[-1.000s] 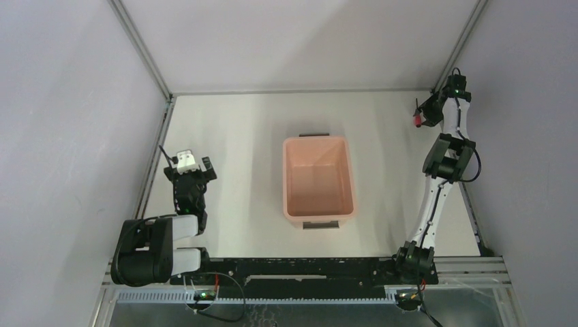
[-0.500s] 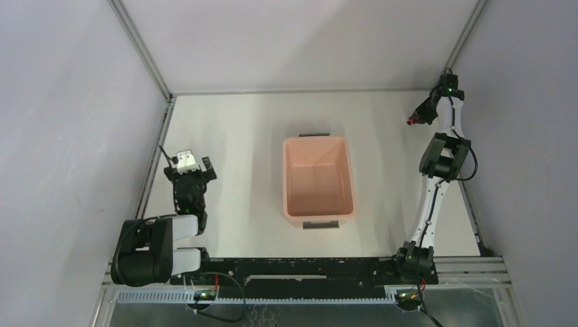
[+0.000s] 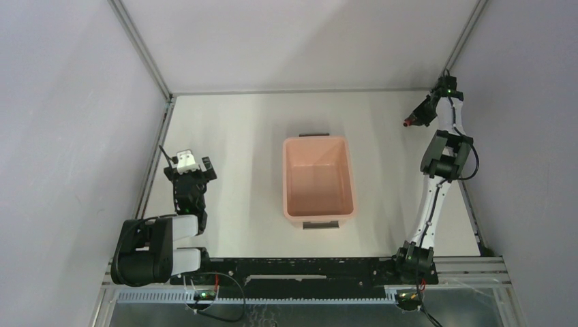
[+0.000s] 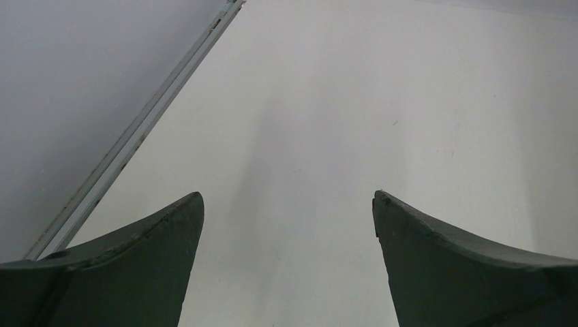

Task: Put the screwdriver in the bin
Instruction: Pick up the screwdriver from the center of the board, then place the screwdriver in the bin, then reset both arms

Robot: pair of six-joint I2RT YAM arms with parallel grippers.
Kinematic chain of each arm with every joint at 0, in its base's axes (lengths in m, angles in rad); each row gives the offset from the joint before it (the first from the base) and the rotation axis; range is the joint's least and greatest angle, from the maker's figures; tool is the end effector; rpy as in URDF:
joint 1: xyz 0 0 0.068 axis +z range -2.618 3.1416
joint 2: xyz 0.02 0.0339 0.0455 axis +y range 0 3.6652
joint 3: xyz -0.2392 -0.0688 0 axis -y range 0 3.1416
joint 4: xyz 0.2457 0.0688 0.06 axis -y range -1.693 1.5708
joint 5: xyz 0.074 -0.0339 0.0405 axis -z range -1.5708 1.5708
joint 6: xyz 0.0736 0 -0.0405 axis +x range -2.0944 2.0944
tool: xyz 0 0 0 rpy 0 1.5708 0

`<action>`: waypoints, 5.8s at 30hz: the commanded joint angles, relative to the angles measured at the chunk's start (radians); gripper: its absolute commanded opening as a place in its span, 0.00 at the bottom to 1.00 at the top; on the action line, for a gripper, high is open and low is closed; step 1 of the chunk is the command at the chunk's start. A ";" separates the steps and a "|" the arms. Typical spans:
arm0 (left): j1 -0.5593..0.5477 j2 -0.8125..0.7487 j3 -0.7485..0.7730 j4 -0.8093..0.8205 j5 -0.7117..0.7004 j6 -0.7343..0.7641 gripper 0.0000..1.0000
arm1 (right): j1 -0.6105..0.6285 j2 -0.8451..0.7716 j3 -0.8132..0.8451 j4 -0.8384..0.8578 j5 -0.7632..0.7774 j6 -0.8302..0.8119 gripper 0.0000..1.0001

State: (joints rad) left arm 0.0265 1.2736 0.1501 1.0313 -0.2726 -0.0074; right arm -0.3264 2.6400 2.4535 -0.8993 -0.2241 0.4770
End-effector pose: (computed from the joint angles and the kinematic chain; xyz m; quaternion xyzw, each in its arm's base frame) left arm 0.2540 0.0266 0.1333 -0.1039 0.7304 0.1068 0.6665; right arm 0.5264 -0.1609 0.1130 0.3525 0.8984 0.1262 0.2298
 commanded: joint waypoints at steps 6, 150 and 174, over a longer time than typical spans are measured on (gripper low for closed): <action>-0.002 -0.011 0.041 0.035 0.014 0.014 0.98 | 0.028 -0.235 -0.058 -0.091 -0.080 -0.064 0.00; -0.002 -0.011 0.042 0.035 0.014 0.015 0.98 | 0.308 -1.721 -1.686 0.760 0.213 -0.437 0.98; -0.002 -0.012 0.041 0.035 0.015 0.014 0.98 | 0.427 -1.719 -1.696 0.817 0.516 -0.413 1.00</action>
State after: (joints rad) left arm 0.0265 1.2736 0.1501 1.0313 -0.2726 -0.0074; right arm 0.1101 0.9203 0.7597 -0.1406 0.2764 0.0517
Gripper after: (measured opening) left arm 0.983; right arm 0.993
